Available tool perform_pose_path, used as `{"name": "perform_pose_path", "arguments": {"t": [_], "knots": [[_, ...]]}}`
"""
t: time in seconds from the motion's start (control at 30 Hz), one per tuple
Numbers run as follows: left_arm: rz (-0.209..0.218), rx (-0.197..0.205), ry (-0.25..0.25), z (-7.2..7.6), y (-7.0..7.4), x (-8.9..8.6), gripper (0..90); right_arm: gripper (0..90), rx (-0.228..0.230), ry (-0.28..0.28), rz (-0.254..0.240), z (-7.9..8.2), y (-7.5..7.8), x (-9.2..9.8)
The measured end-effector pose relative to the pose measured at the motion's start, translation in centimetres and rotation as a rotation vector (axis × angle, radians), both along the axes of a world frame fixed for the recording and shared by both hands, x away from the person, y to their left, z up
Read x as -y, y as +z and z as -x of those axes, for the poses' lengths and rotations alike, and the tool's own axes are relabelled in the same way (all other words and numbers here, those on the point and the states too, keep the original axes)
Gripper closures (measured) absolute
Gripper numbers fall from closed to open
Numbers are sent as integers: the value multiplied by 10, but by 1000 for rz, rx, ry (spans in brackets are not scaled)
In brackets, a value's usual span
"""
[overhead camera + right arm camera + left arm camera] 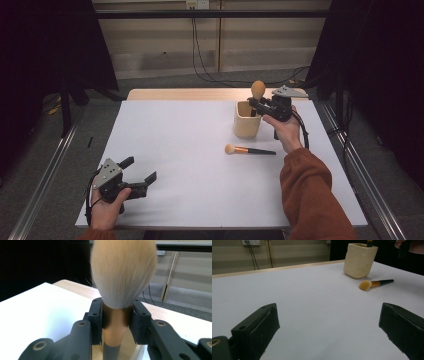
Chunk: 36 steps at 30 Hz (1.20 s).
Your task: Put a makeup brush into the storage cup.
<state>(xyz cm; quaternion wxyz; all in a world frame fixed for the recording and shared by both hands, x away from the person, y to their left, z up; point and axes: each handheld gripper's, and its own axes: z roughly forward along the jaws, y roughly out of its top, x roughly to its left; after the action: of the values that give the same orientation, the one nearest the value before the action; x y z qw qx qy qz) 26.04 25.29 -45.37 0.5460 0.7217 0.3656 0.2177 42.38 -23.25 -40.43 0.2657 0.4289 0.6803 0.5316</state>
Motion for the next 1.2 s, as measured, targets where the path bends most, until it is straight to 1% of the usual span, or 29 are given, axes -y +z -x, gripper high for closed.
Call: {"name": "perform_pose_path", "arguments": {"t": [0.33,0.5,0.57,0.67,0.73,0.87,0.93,1.03,1.2], "knots": [[7,-1,3,0,0,-1,24,666,-13,-13,-1,-1,-6,1],[0,-2,-6,-2,-1,1,24,665,-27,3,13,-3,-10,-2],[5,-3,-8,-1,-1,1,24,665,-31,6,18,-3,-11,-3],[8,-5,-6,-1,-1,0,24,658,-38,8,8,-3,-13,-4],[7,-4,-7,-1,-1,0,23,616,-36,4,2,-4,-13,-4],[4,-2,-5,-1,-1,0,24,480,-43,-14,-2,-4,-13,-3],[5,-3,-4,-1,-1,0,24,427,-48,-16,-14,-3,-14,-1],[5,-4,-3,-1,-1,0,24,351,-43,-31,-9,-1,-15,1],[2,-2,-5,-1,-1,0,23,214,-45,-31,-23,3,-17,3]]}}
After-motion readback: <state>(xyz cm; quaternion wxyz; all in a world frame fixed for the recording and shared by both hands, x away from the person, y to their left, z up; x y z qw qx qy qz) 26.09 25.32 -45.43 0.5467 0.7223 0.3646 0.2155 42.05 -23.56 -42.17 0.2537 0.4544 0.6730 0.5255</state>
